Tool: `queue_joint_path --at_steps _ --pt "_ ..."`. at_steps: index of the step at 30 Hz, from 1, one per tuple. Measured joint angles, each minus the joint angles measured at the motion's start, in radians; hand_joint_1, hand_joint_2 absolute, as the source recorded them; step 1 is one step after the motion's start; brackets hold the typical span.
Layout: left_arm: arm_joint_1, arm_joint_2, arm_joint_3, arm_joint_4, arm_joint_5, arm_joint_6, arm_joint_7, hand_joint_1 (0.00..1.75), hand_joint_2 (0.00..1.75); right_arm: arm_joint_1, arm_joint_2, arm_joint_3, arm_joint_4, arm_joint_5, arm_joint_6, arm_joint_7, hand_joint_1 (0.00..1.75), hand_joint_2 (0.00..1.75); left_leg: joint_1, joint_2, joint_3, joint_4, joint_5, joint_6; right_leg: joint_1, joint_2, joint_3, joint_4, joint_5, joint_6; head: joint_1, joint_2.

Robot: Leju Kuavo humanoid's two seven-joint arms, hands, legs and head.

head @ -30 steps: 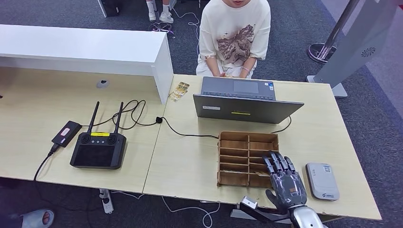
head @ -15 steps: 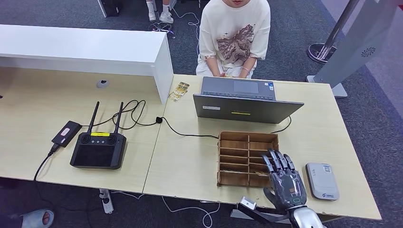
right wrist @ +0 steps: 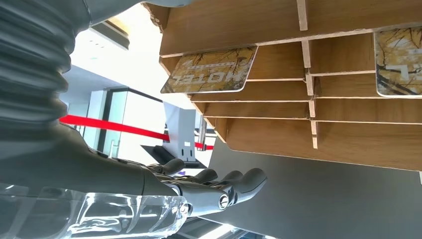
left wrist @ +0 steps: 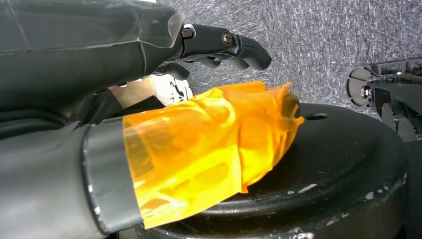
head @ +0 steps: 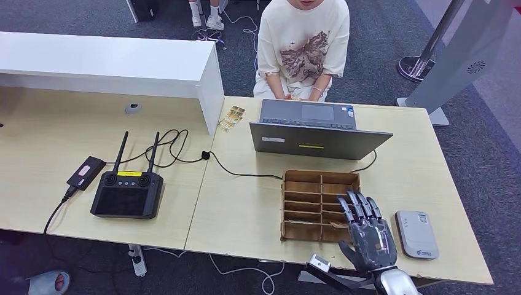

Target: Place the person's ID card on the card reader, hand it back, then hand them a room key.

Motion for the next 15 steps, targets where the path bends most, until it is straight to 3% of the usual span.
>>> queue_joint_path --at_steps 10,15 --pt "0.0 0.0 0.0 0.0 0.0 0.0 0.0 0.0 0.0 -0.004 0.0 0.0 0.0 0.009 -0.002 -0.018 0.0 1.75 0.0 0.0 0.0 0.0 0.0 0.0 0.0 0.0 0.0 0.0 0.0 0.0 0.0 0.0" --pt "0.0 0.0 0.0 0.0 0.0 0.0 0.0 0.0 0.0 -0.005 0.0 0.0 0.0 0.012 -0.006 -0.024 0.13 1.75 0.0 0.0 0.0 0.0 0.0 0.0 0.0 0.0 0.0 0.0 0.0 0.0 0.0 0.0"
